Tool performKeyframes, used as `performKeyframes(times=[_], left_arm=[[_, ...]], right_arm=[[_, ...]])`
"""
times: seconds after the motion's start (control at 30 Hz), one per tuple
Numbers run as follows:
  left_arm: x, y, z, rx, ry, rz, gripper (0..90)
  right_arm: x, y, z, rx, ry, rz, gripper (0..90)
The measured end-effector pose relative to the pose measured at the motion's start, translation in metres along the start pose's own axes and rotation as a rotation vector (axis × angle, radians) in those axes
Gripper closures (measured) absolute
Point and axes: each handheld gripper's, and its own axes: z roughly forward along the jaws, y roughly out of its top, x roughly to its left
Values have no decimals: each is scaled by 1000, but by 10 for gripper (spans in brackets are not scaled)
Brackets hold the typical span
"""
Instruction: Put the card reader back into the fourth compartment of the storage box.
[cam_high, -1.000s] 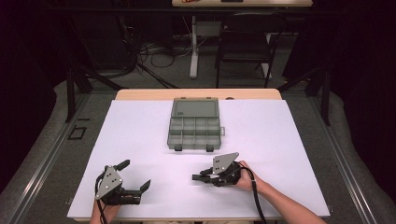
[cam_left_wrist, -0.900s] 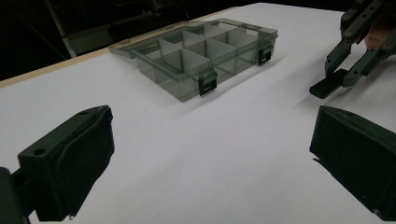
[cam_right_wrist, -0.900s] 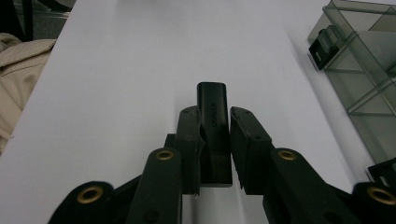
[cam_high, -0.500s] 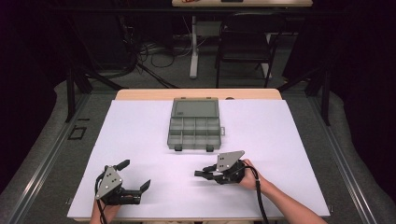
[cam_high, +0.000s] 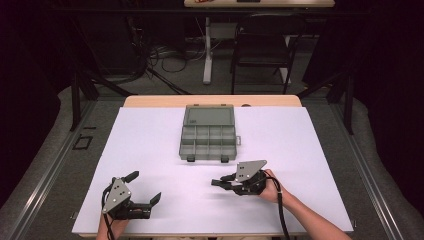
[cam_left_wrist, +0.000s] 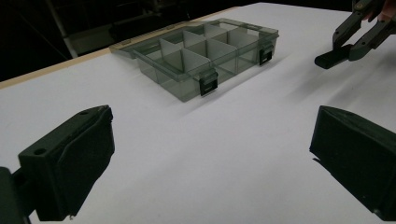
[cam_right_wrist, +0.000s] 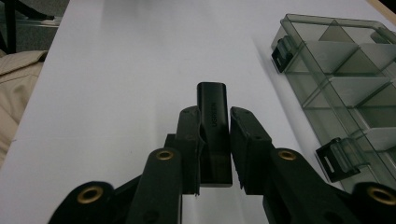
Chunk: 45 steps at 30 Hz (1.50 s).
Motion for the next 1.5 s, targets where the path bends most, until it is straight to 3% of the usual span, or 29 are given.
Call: performKeyframes(times=[1.5], left_arm=[[-1,1,-1,-8,7,-2,0]], right_arm=[[-20,-5,-36,-14,-137,52,741]])
